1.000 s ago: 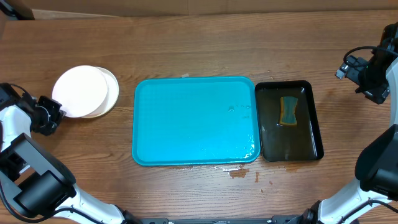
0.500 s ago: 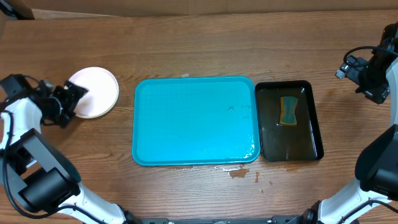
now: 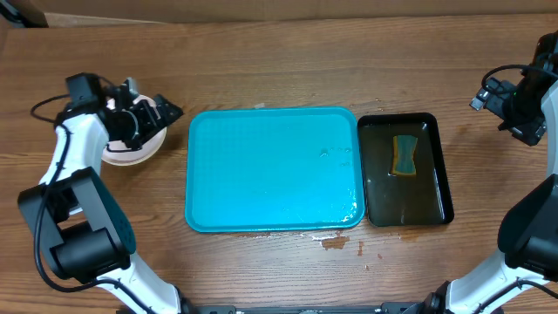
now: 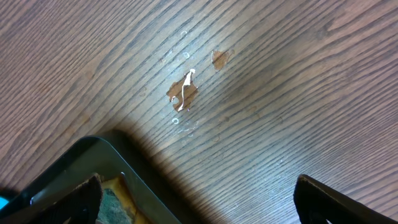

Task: Clean dirty plates on tray and stack at the side
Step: 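Open the left gripper and hold it beside the plate stack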

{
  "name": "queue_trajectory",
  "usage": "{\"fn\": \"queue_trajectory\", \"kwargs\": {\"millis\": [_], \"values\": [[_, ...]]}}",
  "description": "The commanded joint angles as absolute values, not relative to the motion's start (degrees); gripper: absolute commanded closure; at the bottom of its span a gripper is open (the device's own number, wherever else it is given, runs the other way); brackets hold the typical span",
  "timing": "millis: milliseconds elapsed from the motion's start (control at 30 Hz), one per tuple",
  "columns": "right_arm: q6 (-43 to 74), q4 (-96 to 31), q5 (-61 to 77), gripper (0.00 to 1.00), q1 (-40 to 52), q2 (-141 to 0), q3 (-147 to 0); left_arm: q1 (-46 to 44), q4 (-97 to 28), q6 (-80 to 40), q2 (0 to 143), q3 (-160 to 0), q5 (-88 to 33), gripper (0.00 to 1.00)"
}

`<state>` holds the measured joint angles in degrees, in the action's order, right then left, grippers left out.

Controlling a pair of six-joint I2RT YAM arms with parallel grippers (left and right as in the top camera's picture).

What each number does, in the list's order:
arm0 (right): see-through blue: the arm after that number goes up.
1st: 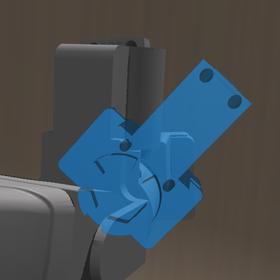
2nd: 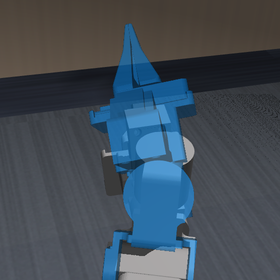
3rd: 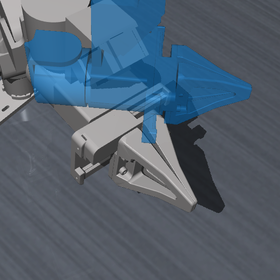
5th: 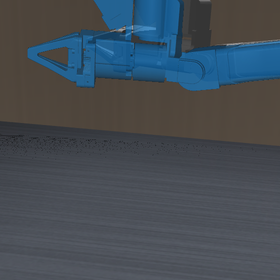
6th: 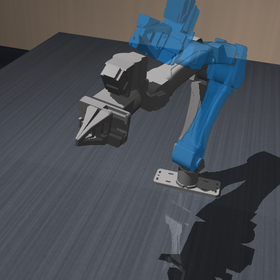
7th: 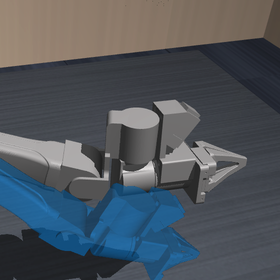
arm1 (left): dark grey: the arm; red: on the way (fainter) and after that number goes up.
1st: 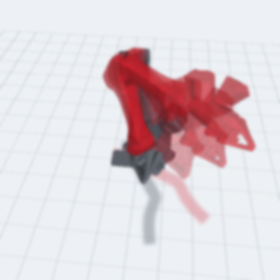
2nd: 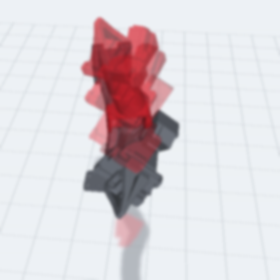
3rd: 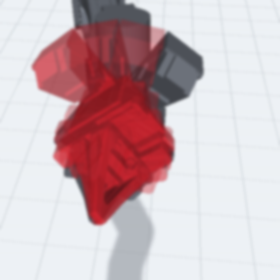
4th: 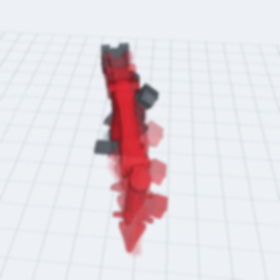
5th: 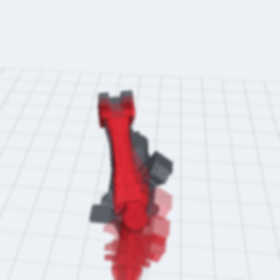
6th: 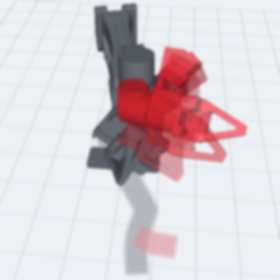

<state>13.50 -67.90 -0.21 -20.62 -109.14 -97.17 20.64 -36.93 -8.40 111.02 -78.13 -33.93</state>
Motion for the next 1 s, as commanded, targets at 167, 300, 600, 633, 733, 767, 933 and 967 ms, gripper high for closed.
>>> {"fn": "queue_trajectory", "kwargs": {"millis": [167,300,600,633,733,767,933,967], "values": [[13.6,-67.6,-0.1,0.0,-20.7,-108.4,-97.5,15.0,-36.1,-5.3,110.6,-78.1,-24.6,0.0],[13.6,-67.6,-0.1,0.0,-20.7,-108.4,-97.5,14.7,-36.1,-5.3,110.6,-78.1,-24.4,0.0],[13.6,-67.6,-0.1,0.0,-20.7,-108.4,-97.5,14.7,-36.1,-5.3,110.6,-78.1,-24.4,0.0],[13.6,-67.6,-0.1,0.0,-20.7,-108.4,-97.5,14.7,-36.1,-5.3,110.6,-78.1,-24.4,0.0],[13.6,-67.6,-0.1,0.0,-20.7,-108.4,-97.5,14.7,-36.1,-5.3,110.6,-78.1,-24.4,0.0],[13.6,-67.6,-0.1,0.0,-20.7,-108.4,-97.5,14.7,-36.1,-5.3,110.6,-78.1,-24.4,0.0],[13.6,-67.6,-0.1,0.0,-20.7,-108.7,-97.5,14.7,-36.1,-5.3,110.6,-78.1,-24.4,0.0],[13.6,-67.6,-0.1,0.0,-20.7,-108.7,-97.5,14.7,-36.1,-5.3,110.6,-78.1,-24.4,0.0]]}}
